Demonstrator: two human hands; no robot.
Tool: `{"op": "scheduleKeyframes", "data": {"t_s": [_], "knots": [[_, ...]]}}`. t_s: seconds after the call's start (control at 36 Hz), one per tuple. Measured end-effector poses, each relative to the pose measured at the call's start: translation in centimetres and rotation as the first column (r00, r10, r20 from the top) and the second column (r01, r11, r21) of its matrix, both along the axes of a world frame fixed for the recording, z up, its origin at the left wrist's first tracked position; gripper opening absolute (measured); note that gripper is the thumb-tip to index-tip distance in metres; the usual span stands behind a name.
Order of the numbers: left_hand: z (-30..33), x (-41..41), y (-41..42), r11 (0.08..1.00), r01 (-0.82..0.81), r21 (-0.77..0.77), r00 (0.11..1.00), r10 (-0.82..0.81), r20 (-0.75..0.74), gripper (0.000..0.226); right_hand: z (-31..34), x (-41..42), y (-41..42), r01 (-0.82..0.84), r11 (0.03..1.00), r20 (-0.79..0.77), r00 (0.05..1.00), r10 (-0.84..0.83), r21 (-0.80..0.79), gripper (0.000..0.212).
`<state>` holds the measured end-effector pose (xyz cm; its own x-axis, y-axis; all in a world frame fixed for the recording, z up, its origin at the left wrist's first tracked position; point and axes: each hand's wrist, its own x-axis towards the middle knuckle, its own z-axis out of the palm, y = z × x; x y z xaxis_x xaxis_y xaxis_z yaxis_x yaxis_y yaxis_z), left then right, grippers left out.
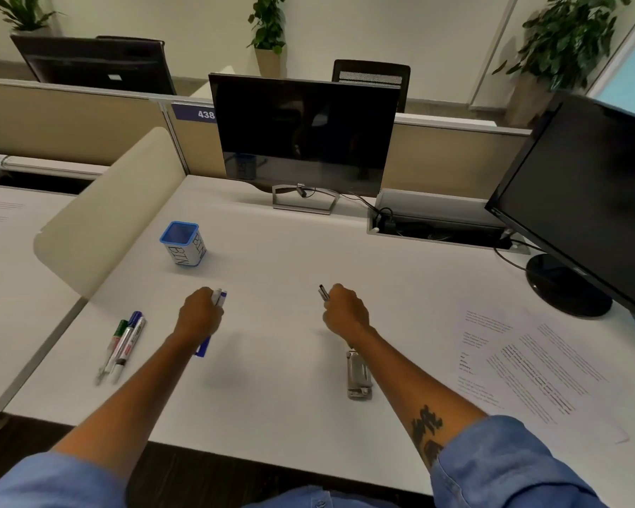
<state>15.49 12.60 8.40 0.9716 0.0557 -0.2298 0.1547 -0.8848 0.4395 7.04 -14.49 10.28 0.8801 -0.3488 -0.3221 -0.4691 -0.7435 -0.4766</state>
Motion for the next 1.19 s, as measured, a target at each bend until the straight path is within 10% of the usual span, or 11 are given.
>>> {"op": "scheduleKeyframes", "data": {"t_s": [0.17,0.42,0.83,1.19], "knots": [[0.8,2.8,5.8,0.996,-0.064,0.067,0.998,0.064,-0.004,0.022,-1.2,2.1,5.5,0.193,0.888,-0.093,0.981,-0.17,0.416,0.018],[-0.8,6.0,15.5,0.982,-0.097,0.163,0.994,0.102,-0.025,0.015,-5.0,3.5,14.0,0.323,0.698,-0.248,0.946,-0.211,0.639,0.004],[-3.3,6.2,21.4,0.98,-0.089,0.179,0.986,0.112,-0.121,0.02,-8.1,7.5,25.9,0.383,0.545,-0.326,0.923,-0.204,0.746,0.028],[-4.3,6.8,22.1,0.986,-0.139,0.096,0.98,0.151,-0.131,0.016,-8.4,10.1,30.7,0.281,0.66,-0.276,0.954,-0.115,0.697,0.044]]}}
